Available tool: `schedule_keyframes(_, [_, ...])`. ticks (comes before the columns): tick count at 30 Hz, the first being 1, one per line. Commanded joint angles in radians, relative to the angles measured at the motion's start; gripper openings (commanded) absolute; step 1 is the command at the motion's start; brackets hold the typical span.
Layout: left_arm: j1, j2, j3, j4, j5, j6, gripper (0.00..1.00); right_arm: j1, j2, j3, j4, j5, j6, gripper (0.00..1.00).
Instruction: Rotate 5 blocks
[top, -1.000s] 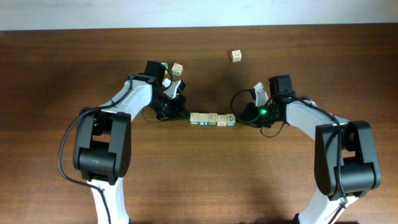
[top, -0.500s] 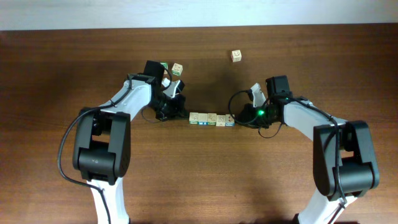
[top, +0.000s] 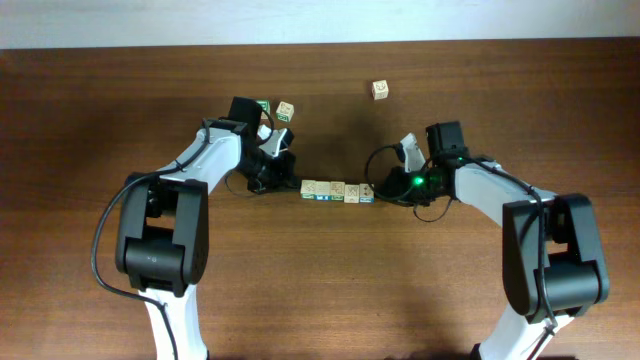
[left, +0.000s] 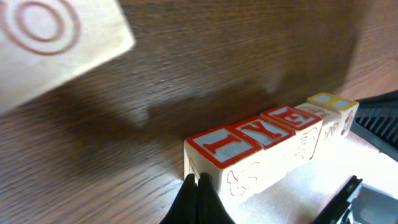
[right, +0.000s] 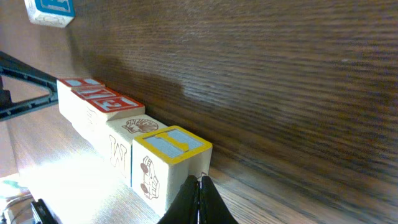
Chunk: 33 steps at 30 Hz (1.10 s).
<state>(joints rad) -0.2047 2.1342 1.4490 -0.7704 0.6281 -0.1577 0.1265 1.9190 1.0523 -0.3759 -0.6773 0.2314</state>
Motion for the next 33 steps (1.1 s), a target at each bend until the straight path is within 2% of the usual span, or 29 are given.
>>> schedule_keyframes(1, [-0.013,0.011,-0.008,-0.001,0.043,0.016,0.00,0.068,0.003,0.022,0.010,-0.072,-0.013,0.04])
schedule_keyframes(17, [-0.035,0.011,-0.008,-0.001,0.042,0.016,0.00,0.092,-0.080,0.027,0.010,-0.071,0.011,0.05])
schedule_keyframes(33, [-0.044,0.011,-0.008,-0.001,0.042,0.016,0.00,0.145,-0.084,0.059,-0.013,-0.032,0.037,0.05])
